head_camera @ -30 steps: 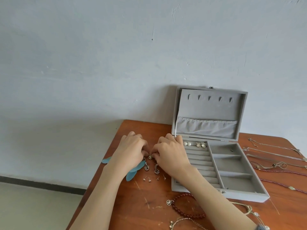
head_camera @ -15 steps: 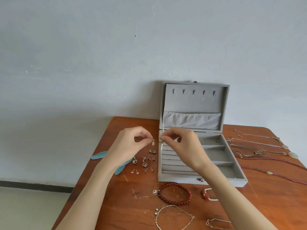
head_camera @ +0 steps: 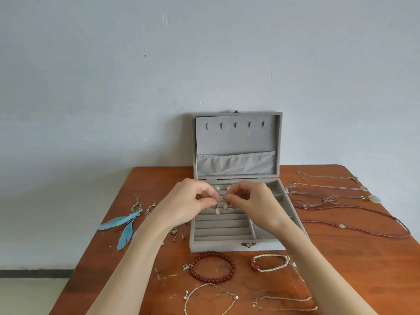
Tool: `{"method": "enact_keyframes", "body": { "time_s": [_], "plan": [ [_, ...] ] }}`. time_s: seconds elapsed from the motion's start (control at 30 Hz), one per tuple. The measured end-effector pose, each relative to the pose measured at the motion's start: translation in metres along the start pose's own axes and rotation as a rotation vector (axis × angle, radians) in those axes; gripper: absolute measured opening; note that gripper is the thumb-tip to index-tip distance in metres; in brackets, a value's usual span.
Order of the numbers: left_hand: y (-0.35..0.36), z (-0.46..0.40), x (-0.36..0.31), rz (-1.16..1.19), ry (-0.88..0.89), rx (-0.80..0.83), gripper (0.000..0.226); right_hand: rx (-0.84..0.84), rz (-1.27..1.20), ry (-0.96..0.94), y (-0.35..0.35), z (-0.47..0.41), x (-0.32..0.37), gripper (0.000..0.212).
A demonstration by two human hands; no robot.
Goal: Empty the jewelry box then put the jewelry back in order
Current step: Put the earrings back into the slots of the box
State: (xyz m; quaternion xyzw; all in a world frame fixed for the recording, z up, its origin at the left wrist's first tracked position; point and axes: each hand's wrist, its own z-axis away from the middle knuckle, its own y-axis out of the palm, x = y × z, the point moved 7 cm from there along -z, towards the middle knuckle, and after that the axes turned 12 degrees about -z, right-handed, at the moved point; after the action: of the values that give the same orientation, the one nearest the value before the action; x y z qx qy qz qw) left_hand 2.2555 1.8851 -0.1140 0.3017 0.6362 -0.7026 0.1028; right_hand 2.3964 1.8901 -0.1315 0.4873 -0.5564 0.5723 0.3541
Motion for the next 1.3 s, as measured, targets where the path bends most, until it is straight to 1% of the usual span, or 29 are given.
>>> {"method": "enact_keyframes", "body": {
  "time_s": [0.1, 0.23, 0.37, 0.4, 0.53, 0.63, 0.77, 0.9, 1.3],
  "plan": [
    [0.002, -0.013, 0.007, -0.07, -0.066, -0.005, 0.01, 0.051, 0.08, 0.02, 0.004, -0.004, -0.003, 0.007],
    [0.003, -0.026, 0.012, -0.202, -0.116, -0.068, 0.013, 0.053, 0.138, 0.042, 0.008, -0.011, -0.004, 0.008],
    [0.004, -0.034, 0.002, -0.535, -0.048, -0.142, 0.016, 0.024, 0.181, 0.052, 0.01, -0.018, -0.006, 0.007],
    [0.004, -0.036, 0.002, -0.574, -0.051, -0.154, 0.016, 0.013, 0.205, 0.056, 0.009, -0.02, -0.008, 0.007],
    [0.005, -0.038, 0.006, -0.574, -0.082, -0.19, 0.015, -0.013, 0.22, 0.127, 0.009, -0.024, -0.018, 0.016],
    [0.007, -0.039, 0.006, -0.588, -0.073, -0.201, 0.015, -0.044, 0.214, 0.159, 0.011, -0.027, -0.019, 0.018],
    [0.009, -0.039, 0.007, -0.615, -0.077, -0.217, 0.018, -0.091, 0.284, 0.181, 0.011, -0.031, -0.02, 0.025],
    [0.01, -0.039, 0.006, -0.626, -0.066, -0.226, 0.02, -0.103, 0.335, 0.194, 0.011, -0.036, -0.022, 0.013],
    [0.012, -0.04, 0.007, -0.674, -0.048, -0.212, 0.021, -0.124, 0.419, 0.204, 0.014, -0.043, -0.029, 0.016]
  ]
}}
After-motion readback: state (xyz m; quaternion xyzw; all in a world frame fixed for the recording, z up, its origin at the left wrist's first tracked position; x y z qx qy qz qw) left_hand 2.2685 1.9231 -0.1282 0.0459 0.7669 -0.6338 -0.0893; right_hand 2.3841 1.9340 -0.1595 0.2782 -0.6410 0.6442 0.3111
